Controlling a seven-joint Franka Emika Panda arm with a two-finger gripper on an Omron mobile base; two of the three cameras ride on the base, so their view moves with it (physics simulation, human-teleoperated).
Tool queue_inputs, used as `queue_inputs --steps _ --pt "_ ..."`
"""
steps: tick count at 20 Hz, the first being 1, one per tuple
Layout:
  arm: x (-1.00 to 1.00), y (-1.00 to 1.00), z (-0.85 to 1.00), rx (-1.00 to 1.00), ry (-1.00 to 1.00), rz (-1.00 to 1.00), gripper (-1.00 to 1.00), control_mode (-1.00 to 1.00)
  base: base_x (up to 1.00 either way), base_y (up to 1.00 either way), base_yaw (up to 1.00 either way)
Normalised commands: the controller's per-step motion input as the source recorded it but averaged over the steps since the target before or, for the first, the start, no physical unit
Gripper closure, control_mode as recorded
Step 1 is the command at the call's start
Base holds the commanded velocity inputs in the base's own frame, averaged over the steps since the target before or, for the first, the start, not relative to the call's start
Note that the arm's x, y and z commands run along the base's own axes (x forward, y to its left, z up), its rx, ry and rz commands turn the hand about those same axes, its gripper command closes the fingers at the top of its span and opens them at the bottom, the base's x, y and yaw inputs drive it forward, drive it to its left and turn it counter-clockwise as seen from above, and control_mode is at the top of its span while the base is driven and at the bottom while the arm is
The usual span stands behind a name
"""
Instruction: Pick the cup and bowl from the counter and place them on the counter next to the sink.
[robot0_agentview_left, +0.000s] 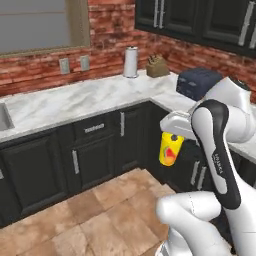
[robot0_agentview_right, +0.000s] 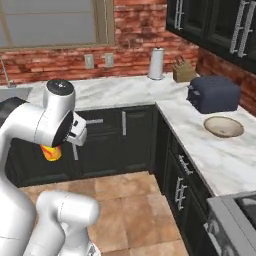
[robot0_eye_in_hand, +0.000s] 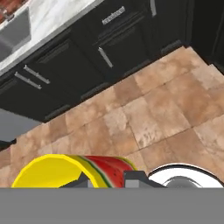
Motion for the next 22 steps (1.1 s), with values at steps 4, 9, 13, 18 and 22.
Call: queue_inputs --steps 4,9,13,18,22 --pt "0.00 0.00 0.00 0.00 0.00 0.00 1.00 1.00 0.58 -0.01 0.97" --pt "0.00 0.00 0.00 0.00 0.00 0.00 1.00 1.00 0.92 -0.05 0.47" --pt "0.00 0.00 0.00 0.00 0.00 0.00 1.00 1.00 1.00 0.13 -0.03" --pt "0.00 0.00 0.00 0.00 0.00 0.00 1.00 1.00 1.00 0.14 -0.14" --pt "0.00 0.00 0.00 0.00 0.00 0.00 1.00 1.00 1.00 0.07 -0.21"
